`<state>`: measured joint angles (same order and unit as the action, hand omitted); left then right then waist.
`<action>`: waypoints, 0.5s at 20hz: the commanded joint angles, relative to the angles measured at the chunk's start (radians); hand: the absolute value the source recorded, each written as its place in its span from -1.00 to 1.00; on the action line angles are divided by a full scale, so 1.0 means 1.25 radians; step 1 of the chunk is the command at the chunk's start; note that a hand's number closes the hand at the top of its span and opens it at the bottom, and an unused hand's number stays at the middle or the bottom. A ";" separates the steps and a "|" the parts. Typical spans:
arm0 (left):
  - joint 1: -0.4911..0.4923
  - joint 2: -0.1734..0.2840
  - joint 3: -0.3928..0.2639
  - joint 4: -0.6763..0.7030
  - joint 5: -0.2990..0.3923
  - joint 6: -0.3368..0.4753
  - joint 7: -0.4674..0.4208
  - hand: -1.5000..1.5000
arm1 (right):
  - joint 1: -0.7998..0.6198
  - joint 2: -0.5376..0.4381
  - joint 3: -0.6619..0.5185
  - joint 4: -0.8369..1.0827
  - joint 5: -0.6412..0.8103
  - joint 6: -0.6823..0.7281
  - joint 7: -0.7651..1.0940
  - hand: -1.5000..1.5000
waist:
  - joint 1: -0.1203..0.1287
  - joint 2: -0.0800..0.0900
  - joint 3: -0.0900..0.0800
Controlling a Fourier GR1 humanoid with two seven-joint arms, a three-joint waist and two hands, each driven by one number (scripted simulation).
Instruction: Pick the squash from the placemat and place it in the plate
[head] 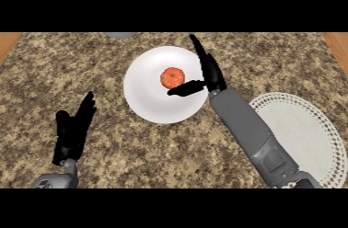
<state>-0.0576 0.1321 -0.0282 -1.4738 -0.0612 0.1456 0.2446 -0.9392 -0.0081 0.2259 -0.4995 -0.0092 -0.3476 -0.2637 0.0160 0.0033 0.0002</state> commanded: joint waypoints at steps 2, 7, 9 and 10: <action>0.023 -0.018 -0.010 0.014 -0.014 -0.002 -0.044 0.00 | -0.007 0.006 -0.005 0.018 0.033 -0.045 0.012 -1.00 | -0.002 -0.001 0.000; -0.024 -0.001 0.021 0.010 -0.006 -0.006 0.018 0.00 | 0.005 -0.019 -0.055 0.083 0.046 -0.011 -0.047 -1.00 | -0.002 0.001 0.000; -0.023 -0.005 0.025 0.028 -0.007 -0.007 0.004 0.00 | -0.007 -0.016 -0.070 0.111 0.055 -0.013 -0.064 -1.00 | 0.000 0.002 0.000; 0.004 -0.001 0.037 0.019 0.006 -0.017 -0.025 0.00 | 0.018 -0.019 -0.049 0.039 0.073 -0.015 -0.003 -1.00 | -0.007 -0.002 0.000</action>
<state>-0.0433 0.1228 -0.0120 -1.4687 -0.0681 0.1374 0.2296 -0.9230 -0.0273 0.1700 -0.4269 0.0499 -0.3654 -0.3042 0.0125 0.0033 0.0002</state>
